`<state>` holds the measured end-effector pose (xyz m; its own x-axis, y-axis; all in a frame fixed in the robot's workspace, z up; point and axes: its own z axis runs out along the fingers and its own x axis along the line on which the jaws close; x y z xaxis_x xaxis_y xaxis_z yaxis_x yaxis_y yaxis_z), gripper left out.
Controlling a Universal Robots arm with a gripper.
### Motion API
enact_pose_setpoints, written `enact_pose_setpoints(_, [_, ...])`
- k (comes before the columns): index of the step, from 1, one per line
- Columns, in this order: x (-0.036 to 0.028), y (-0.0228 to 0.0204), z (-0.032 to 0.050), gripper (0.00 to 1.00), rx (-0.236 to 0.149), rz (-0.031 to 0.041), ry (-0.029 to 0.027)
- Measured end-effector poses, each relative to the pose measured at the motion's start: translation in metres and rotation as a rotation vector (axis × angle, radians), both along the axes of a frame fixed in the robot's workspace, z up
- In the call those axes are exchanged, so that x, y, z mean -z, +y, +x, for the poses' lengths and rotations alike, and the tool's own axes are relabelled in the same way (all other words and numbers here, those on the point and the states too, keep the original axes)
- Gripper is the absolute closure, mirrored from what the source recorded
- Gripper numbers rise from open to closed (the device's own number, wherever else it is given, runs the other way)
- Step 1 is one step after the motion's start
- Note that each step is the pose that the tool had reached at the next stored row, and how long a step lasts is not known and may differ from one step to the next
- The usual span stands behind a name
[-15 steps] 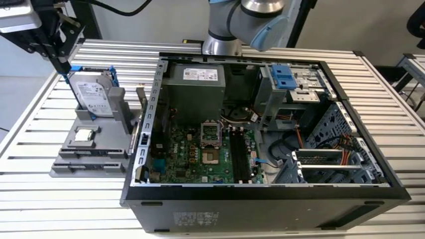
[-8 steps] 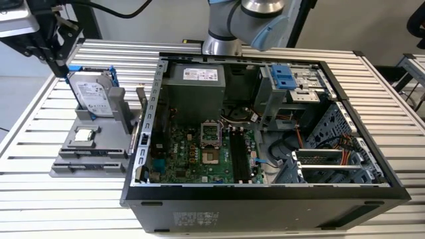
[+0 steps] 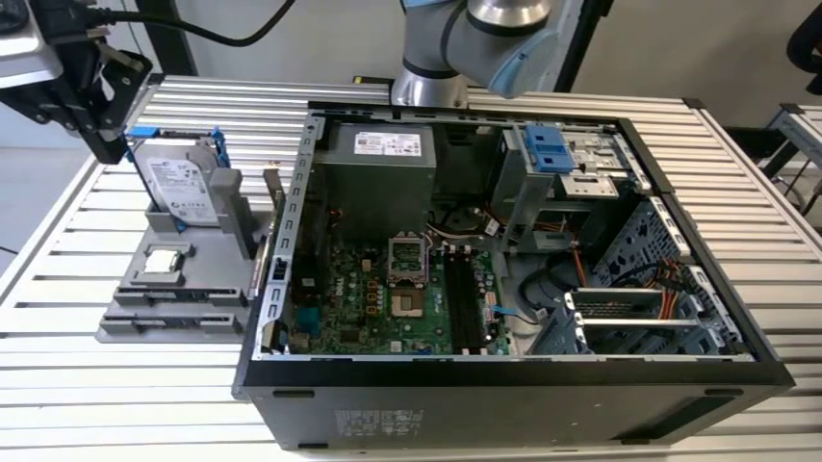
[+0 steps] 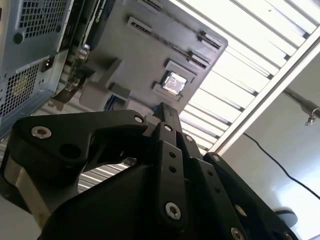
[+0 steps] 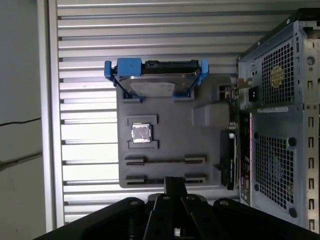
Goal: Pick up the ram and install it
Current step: 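Reach for the ram, then pick up the ram and move it above insertion slot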
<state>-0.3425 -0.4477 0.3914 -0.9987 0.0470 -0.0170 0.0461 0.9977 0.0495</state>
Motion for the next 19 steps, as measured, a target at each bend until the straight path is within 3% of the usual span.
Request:
enact_pose_setpoints(16, [0.002, -0.0314, -0.0023, 1.0, 0.0, 0.0, 0.0014])
enact_pose_setpoints(19, [0.0022, -0.034, -0.0025, 1.0, 0.0, 0.0, 0.0015])
